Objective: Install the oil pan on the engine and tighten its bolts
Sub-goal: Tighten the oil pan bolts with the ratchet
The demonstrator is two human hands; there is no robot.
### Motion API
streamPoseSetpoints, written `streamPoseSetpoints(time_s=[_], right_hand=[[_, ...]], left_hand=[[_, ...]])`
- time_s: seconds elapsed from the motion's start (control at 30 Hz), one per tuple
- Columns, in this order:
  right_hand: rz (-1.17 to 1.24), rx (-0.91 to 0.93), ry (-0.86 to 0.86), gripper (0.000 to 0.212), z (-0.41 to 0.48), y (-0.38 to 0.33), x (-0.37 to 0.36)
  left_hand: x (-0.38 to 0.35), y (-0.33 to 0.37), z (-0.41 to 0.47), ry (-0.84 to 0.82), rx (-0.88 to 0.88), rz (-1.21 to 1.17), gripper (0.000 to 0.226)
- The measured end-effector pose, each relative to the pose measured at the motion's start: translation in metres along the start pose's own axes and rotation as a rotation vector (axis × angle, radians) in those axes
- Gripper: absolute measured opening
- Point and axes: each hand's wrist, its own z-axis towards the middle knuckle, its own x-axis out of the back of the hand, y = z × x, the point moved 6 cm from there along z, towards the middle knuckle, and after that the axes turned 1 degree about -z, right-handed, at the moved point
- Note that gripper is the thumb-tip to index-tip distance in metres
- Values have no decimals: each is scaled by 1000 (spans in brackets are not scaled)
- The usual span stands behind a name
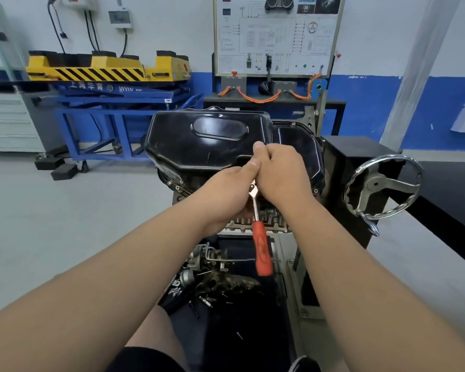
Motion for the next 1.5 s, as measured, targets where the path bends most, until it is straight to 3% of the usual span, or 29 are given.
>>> streamPoseSetpoints(time_s=[0.1, 0.2, 0.27, 0.33, 0.4, 0.5, 0.6, 0.7, 0.8, 0.9, 1.0, 1.1, 1.2, 1.27, 1.37, 1.43, 1.5], right_hand=[[124, -14, -123, 26, 3, 10, -13], [185, 51, -348, 29, -6, 18, -29], [151, 117, -346, 28, -5, 21, -31], [29, 192, -273, 23, 1, 21, -28], [-48, 262, -192, 33, 5, 24, -26], [11, 330, -50, 24, 1, 29, -21], [-54, 378, 57, 25, 0, 24, -22], [-171, 318, 34, 39, 6, 21, -28], [-34, 271, -51, 33, 5, 28, -26], [56, 304, -134, 19, -2, 27, -24], [41, 356, -82, 24, -4, 26, -21], [19, 306, 17, 40, -5, 27, -19], [27, 235, 52, 37, -6, 30, -20], [42, 208, 46, 34, -6, 33, -20], [41, 212, 0, 28, -6, 32, -19], [2, 212, -31, 25, -5, 32, -20], [-25, 211, -79, 20, -3, 33, -23]], left_hand=[[4, 4, -1, 80, -38, -15, 25], [23, 21, 1, 279, -177, 406, 17], [33, 37, 3, 394, -261, 662, 22], [29, 49, 6, 332, -366, 800, 22], [21, 58, 6, 216, -453, 900, 20], [18, 69, 4, 125, -553, 1030, 28], [16, 72, 2, 218, -625, 1140, 36], [16, 67, 0, 326, -626, 1136, 36], [10, 71, -1, 172, -688, 1161, 32], [5, 79, -1, -8, -778, 1337, 28], [4, 84, -1, -63, -848, 1443, 32], [1, 82, 2, 57, -728, 1502, 35], [2, 81, 7, 238, -532, 1446, 45], [1, 82, 8, 244, -479, 1410, 42], [-13, 87, 6, 68, -554, 1594, 25], [-20, 88, 6, -79, -634, 1777, 30], [-22, 86, 7, -126, -745, 1908, 36]])
